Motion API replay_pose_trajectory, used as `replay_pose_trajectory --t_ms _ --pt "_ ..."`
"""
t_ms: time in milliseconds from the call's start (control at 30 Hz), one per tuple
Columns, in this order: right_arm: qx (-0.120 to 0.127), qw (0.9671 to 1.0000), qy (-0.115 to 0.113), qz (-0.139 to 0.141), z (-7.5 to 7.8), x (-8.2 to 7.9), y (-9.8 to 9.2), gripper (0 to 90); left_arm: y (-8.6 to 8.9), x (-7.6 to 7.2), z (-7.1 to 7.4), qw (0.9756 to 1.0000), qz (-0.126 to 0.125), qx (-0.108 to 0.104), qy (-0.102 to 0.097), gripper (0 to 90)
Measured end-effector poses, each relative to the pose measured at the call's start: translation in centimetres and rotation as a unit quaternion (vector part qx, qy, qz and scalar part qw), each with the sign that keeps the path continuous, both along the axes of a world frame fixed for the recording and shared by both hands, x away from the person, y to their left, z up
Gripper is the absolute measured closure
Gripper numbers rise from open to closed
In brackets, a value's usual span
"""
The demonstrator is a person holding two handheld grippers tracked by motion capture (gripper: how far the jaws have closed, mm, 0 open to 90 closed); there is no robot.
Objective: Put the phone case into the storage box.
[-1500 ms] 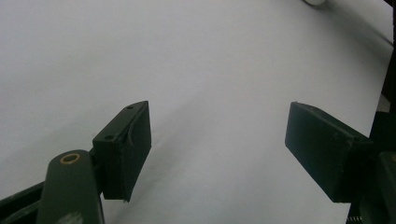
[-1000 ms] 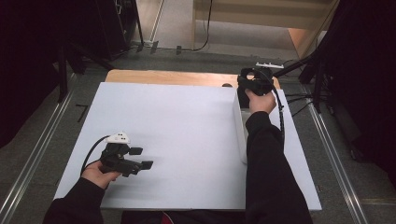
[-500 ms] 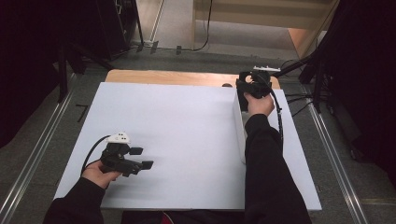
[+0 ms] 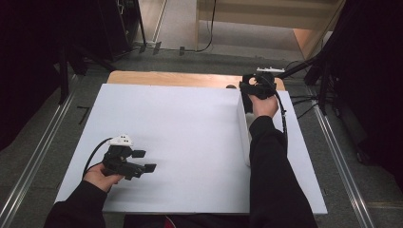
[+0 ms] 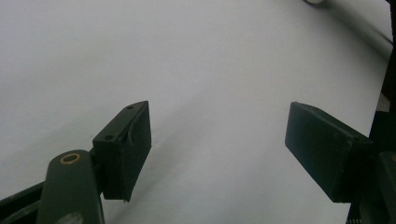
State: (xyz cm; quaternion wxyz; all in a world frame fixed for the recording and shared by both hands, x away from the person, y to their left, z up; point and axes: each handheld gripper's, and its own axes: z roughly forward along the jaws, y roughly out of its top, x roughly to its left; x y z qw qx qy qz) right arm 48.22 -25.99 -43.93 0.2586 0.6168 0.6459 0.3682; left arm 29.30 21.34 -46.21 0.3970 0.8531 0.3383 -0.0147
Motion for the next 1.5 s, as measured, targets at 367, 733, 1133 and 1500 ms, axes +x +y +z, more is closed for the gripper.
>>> replay_pose_trajectory --t_ms 367,733,1133,1500 --pt "0.003 0.9996 0.021 0.017 0.6 0.4 -0.2 1.1 0.1 0.1 -0.1 1.0 0.001 -0.006 0.003 22.3" --pt "0.006 0.9993 0.026 0.026 2.2 0.6 -0.6 1.1 0.0 0.1 -0.1 1.0 0.0 -0.001 0.008 22.3" --pt "0.011 0.9991 0.015 0.037 5.9 0.8 -0.7 1.2 0.1 0.1 -0.1 1.0 -0.001 -0.002 0.01 22.3" --pt "0.018 0.9983 0.017 0.052 8.4 0.4 -0.4 1.2 0.1 0.0 -0.1 1.0 -0.001 -0.005 0.008 22.3"
